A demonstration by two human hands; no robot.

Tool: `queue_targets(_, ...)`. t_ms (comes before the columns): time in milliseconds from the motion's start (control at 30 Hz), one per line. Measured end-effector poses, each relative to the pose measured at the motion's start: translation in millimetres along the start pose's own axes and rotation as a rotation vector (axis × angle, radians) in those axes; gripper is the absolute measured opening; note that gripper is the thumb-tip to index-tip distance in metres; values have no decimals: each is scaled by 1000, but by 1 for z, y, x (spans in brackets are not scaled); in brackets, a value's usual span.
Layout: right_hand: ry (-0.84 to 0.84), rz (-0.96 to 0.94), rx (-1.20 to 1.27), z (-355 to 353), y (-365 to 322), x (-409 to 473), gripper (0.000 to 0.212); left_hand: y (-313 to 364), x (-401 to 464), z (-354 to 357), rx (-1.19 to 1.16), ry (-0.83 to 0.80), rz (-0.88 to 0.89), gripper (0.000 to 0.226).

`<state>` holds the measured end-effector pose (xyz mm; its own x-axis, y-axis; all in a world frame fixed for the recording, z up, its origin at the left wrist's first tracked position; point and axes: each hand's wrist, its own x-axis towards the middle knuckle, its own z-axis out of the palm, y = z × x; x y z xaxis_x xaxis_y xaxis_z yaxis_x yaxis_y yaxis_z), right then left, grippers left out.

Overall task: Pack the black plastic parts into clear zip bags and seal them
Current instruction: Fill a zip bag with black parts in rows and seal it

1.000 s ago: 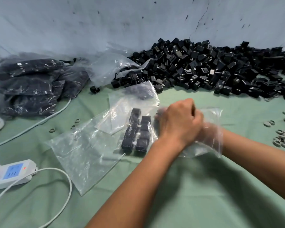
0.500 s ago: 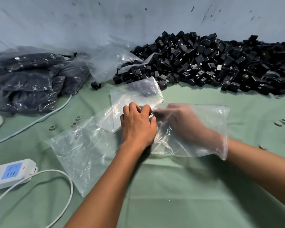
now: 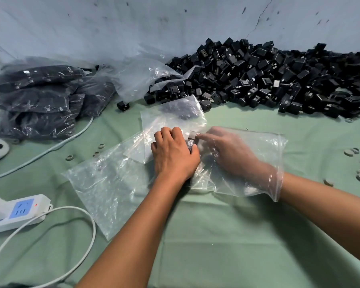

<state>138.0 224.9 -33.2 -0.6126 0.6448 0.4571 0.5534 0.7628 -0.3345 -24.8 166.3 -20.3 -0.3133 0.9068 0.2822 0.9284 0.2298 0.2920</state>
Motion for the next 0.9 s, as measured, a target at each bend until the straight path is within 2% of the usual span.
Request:
queue_targets(67,-5,7,10,0,-1,0,31,0,1,0,-17,-20,4,41)
queue_targets(133,-24,3,29,-1,-4,0,44,-1,2,1,-54,-38,17,42)
queue_targets(300,-46,-23,8,-2,-4,1,46,-3,5,4,-92,-174,70,67)
queue_targets(400,-20,-14,34,1,0,1,42,-3,6,3,-31,-175,151,63)
queue_targets(600,-81,8,74,-1,0,5,60,1,9,5,60,-286,277,65)
queue_targets(767,-81,57,195,-5,-6,1,40,-2,8,6,54,-277,259,67)
queue_targets(900,-150,210,245,-21,2,-2,30,-1,8,8,64,-285,266,70)
